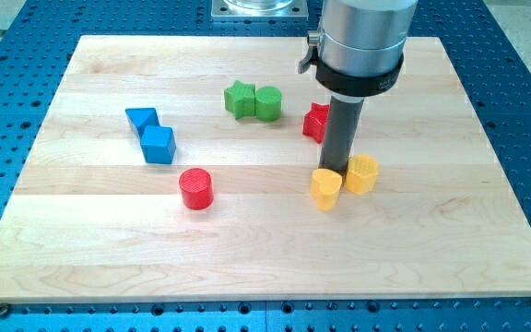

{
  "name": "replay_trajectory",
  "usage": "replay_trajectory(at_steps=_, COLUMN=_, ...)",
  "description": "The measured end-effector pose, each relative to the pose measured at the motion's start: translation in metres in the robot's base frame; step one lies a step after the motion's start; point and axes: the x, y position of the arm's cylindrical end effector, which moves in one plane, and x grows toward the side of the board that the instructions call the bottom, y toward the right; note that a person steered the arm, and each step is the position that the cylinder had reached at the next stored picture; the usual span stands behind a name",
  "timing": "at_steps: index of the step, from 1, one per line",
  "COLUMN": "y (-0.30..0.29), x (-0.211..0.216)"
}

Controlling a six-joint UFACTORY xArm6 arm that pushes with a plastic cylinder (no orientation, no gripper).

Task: Push the red star into the red circle

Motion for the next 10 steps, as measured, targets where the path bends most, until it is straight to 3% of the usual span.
replay_trajectory(at_steps=1, y=0.01, x=0.0)
replay_trajectory(at_steps=2, y=0.056, x=-0.007)
replay_trajectory(at_steps=3, y=0.096, x=-0.038)
replay_trajectory(at_steps=4, y=0.096, x=-0.088)
replay_trajectory(at_steps=6, y=0.025, x=-0.105)
replay_trajectory(at_steps=8, y=-0.054, x=-0.083)
replay_trajectory(at_steps=9, y=-0.077, x=-0.068)
replay_trajectory(at_steps=10, y=-0.051, x=-0.059)
